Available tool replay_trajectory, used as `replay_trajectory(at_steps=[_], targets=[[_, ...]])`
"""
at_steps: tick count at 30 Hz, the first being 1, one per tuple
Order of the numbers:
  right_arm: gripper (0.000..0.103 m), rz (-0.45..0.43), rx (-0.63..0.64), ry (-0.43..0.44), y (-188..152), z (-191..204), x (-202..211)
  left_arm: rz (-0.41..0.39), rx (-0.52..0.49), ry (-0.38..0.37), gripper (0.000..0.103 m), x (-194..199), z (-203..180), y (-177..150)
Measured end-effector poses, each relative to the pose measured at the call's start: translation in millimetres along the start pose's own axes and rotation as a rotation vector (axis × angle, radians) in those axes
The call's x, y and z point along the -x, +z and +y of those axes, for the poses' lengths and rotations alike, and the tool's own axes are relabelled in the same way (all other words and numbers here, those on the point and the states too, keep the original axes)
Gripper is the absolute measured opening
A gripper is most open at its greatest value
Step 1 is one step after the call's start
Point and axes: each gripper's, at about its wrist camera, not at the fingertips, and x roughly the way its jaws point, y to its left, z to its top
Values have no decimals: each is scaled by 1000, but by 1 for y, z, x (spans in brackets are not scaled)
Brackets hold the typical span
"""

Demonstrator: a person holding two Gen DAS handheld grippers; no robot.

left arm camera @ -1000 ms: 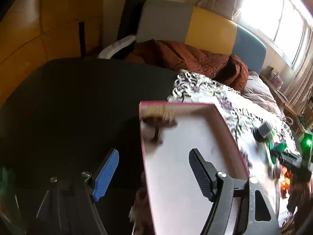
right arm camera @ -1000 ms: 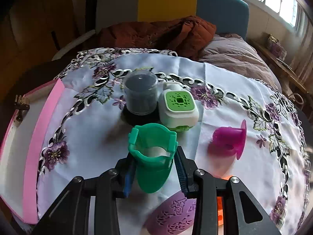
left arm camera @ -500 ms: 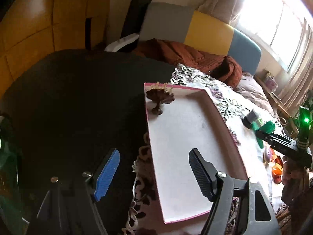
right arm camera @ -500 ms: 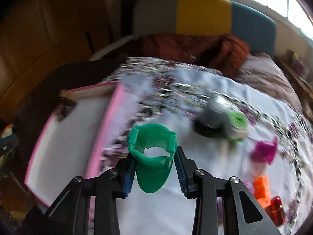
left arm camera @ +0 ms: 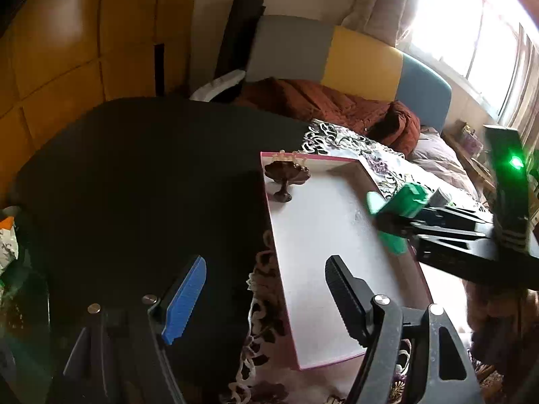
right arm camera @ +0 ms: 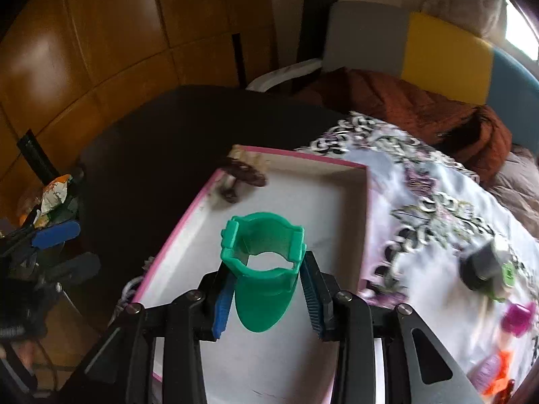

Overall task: Organize rigid objects
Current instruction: 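Carry the green cup into the tray and open the right gripper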

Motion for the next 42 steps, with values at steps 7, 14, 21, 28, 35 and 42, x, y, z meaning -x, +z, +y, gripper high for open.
replay_trajectory(at_steps=[7,14,21,28,35,42], targets=[[38,42,6,37,22,27,-32,8,32,5,75,-1,14,-1],[39,99,-11,27,36,40,-74,35,89,-8,74,-10,35,-4],[54,127,-23,23,46,48,-101,35,85,0,74,-12,37,-6],[77,53,-16,48,46,46,-71,27,82,14,74,-9,33,-5],[84,-19,15,5,32,38,-35,7,31,32,74,-1,17,-5],[86,-76,0,-36,14,24,-4,-3,-2,20,74,5,4,-3]])
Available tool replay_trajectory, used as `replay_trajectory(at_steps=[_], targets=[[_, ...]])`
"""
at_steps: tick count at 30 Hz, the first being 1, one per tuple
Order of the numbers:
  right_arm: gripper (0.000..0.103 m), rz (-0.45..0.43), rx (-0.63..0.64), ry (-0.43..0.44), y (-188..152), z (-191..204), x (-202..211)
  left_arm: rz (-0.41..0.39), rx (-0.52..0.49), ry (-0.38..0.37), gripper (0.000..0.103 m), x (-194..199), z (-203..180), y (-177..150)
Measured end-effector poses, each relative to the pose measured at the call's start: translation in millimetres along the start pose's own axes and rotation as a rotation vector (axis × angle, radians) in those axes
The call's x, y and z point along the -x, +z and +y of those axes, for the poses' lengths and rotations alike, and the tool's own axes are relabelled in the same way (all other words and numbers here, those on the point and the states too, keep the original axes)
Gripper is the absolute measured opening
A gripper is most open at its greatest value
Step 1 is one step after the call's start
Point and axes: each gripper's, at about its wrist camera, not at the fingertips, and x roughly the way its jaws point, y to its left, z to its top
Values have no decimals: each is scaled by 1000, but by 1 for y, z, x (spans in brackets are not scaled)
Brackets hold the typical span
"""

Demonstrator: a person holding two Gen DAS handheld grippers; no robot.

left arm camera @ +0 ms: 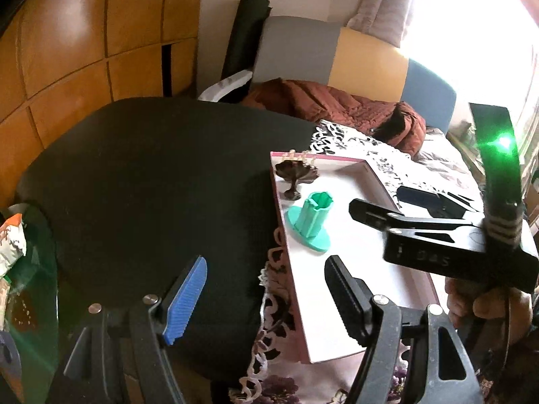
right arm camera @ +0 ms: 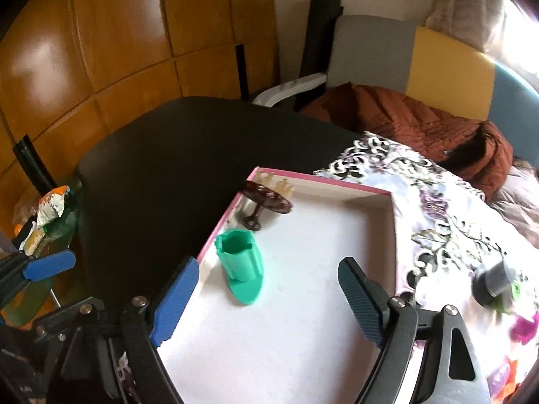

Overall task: Organize rigid objects
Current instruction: 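Carry the green cup into the tray and open the right gripper, then grasp the dark grey jar with the left gripper while the right gripper returns to the toys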

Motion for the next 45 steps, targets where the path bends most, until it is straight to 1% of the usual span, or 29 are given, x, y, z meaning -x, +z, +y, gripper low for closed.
replay_trajectory(at_steps=[5,9,13,16,19,24,25,26,27,29,31,33,34,36,38,40,41,43,45], targets=[[90,-42,-40,-22,-8,-17,20,1,-23,-20,74,2,-13,1],[97,-73,-73,-49,-12,-35,38,4,-46,-41,74,2,-25,1],[101,-102,-122,-78,-18,-62,56,12,-70,-67,74,1,-36,2],[103,-110,-142,-122,-24,-83,68,23,-92,-99,74,0,-46,2],[103,-115,-172,-184,-34,-111,82,26,-113,-137,74,-1,-56,4],[103,-113,-276,-315,-56,-178,109,47,-137,-205,74,-4,-76,10],[103,-115,-304,-350,-61,-193,115,55,-142,-223,73,-5,-80,11],[103,-119,-347,-399,-68,-214,123,65,-150,-250,70,-6,-85,13],[103,-121,-371,-424,-72,-227,127,69,-159,-270,69,-7,-92,15],[103,-116,-448,-499,-86,-262,137,78,-190,-285,69,-11,-109,19],[103,-109,-529,-556,-102,-293,143,97,-216,-312,69,-15,-126,22],[103,-111,-607,-594,-117,-316,147,110,-241,-308,69,-21,-143,26],[103,-112,-638,-599,-123,-322,148,113,-258,-311,69,-25,-152,28],[103,-93,-747,-598,-134,-340,149,126,-289,-319,69,-33,-172,32],[103,-115,-780,-571,-137,-345,154,143,-324,-325,66,-45,-195,37],[103,-115,-781,-564,-139,-343,156,155,-349,-344,65,-59,-220,43],[103,-113,-778,-553,-138,-343,155,164,-355,-349,62,-66,-229,46],[103,-118,-766,-545,-136,-341,154,187,-368,-370,60,-83,-252,51],[103,-116,-750,-556,-135,-337,153,190,-395,-353,59,-96,-269,54]])
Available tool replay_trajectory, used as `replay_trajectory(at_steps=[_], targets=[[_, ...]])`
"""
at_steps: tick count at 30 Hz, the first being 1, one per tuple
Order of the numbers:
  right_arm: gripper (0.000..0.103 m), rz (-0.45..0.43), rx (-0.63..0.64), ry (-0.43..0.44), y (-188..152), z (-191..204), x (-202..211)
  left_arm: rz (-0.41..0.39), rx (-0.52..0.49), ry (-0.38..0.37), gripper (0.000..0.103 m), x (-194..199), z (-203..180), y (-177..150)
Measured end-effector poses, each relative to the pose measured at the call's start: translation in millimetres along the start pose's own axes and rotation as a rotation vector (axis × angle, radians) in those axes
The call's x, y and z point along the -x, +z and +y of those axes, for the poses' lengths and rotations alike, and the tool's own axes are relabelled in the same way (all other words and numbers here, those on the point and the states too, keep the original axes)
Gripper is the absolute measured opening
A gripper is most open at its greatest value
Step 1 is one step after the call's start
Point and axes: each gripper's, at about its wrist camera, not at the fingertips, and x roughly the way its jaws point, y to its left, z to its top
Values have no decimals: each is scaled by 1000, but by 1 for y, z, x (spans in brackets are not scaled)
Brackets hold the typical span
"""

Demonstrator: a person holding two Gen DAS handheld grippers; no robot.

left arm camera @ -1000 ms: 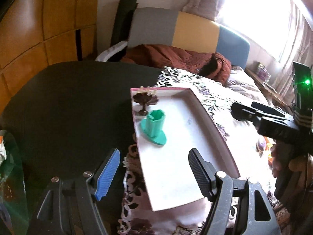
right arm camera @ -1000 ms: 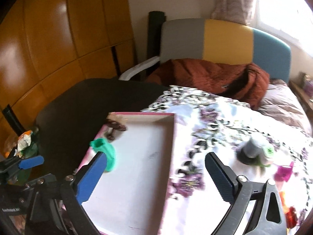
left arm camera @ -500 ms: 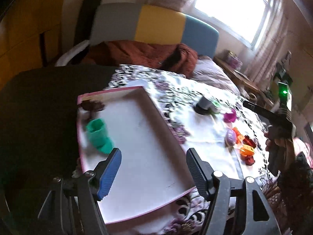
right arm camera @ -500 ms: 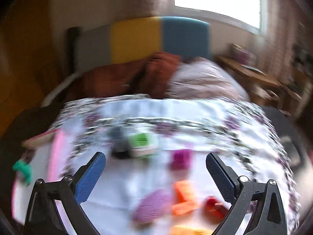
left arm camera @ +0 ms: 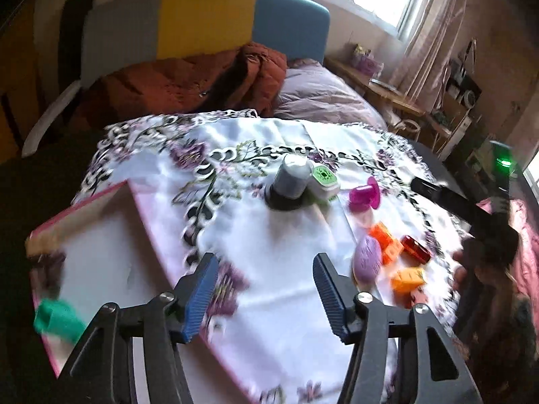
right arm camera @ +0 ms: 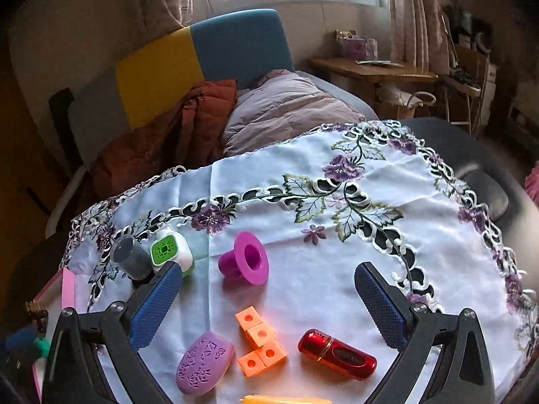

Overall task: Organize rigid objects
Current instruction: 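Grasp the dark grey jar with the left gripper while the right gripper returns to the toys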

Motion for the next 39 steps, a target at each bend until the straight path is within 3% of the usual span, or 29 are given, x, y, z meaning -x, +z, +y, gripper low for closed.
replay_trajectory(at_steps=[8,21,23,25,29,39], targets=[[103,74,-39,-9,-2,-9,-13,38,-68,-21,58,-63,-36,45],[103,95,-38,8,-1,-8,-18,72,10,-19,58,-132,-41,90],[103,96,-32,10,-1,-7,-19,75,15,-21,47,-140,-37,88],[103,97,-29,12,-1,-7,-19,48,42,-74,47,-136,-29,83],[103,98,-30,19,0,-7,-20,29,61,-106,44,-117,-21,68],[103,96,-11,6,-2,-5,-19,57,19,-131,43,-58,-23,4]])
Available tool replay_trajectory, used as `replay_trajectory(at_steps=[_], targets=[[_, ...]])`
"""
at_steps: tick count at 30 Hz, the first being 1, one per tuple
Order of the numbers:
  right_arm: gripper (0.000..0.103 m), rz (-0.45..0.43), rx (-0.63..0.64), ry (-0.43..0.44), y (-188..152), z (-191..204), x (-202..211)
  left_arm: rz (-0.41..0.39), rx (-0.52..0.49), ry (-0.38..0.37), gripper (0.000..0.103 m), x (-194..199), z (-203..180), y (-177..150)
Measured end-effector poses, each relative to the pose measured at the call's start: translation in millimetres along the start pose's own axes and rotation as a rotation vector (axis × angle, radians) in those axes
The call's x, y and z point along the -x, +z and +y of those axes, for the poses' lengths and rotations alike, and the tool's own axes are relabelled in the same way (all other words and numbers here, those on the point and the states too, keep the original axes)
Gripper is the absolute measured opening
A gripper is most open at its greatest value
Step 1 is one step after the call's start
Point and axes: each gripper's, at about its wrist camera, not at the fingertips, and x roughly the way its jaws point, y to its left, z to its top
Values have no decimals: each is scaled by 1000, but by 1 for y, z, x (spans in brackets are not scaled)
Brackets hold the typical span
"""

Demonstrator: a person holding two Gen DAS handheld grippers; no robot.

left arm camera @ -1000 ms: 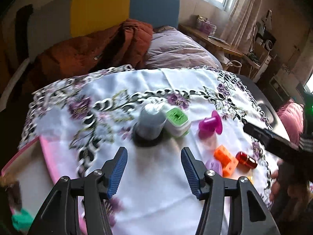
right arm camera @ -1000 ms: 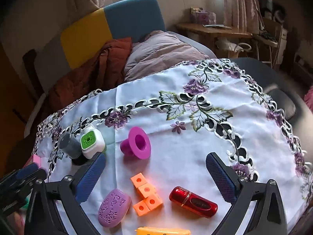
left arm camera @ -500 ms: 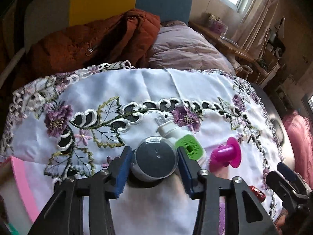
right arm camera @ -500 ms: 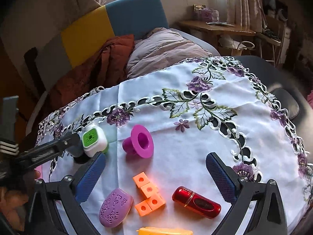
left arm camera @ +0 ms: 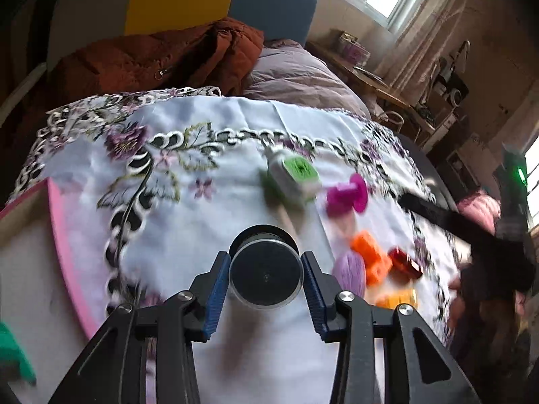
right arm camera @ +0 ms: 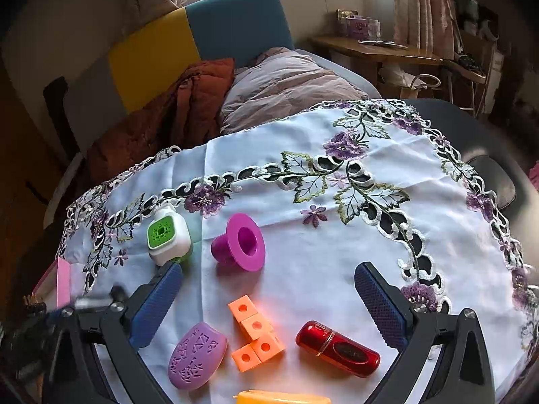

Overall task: Organize rigid objects
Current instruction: 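Grasp the dark grey jar with the left gripper while the right gripper returns to the toys, then grasp the white-and-green plug with the right gripper while the left lifts the jar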

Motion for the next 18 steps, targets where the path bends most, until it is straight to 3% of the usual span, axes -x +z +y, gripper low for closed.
replay_trajectory(at_steps=[6,18], targets=[[103,-3,9,-10,-1,1,1,14,-75,48,43,8,-13,-25],[103,-1,-11,0,1,-3,2,32,-81,89,53,-15,-24,-10]])
